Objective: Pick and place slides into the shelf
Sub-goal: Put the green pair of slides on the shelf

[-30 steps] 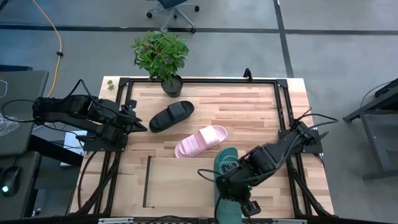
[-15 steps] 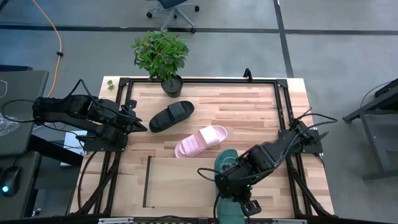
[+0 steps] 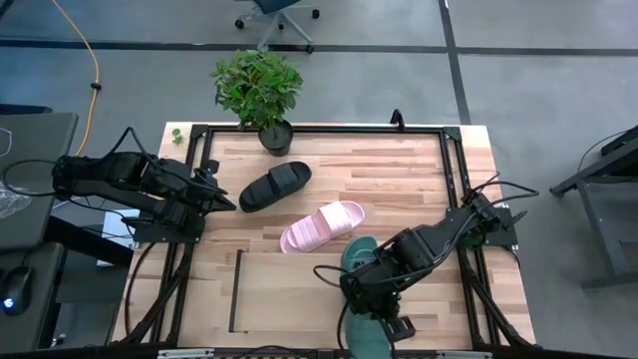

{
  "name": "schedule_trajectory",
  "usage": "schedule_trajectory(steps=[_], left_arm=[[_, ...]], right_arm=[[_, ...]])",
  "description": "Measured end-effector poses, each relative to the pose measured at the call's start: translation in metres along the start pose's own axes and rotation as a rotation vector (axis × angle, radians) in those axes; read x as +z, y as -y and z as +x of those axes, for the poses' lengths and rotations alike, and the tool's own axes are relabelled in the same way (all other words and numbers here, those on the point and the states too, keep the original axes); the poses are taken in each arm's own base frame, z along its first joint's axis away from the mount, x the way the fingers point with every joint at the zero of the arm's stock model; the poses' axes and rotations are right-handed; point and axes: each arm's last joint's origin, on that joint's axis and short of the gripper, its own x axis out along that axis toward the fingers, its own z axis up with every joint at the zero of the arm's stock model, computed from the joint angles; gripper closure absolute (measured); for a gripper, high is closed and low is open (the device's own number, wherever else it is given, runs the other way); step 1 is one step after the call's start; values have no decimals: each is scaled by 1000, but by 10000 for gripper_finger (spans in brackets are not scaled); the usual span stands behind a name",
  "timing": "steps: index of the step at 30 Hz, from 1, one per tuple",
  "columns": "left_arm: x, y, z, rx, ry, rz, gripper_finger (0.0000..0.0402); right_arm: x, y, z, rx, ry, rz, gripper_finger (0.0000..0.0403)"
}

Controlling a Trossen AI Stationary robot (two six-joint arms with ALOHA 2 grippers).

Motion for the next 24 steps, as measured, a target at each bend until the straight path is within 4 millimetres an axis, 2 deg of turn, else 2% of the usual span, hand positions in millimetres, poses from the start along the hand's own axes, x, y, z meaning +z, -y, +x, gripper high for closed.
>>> schedule_trajectory(steps=[11, 24], left_arm=[[0, 0, 0, 0, 0, 0, 401], [0, 0, 0, 0, 0, 0, 401]], right_arm=[[3, 9, -4, 14, 4, 33, 403], [2, 9, -4, 27, -4, 59, 403]])
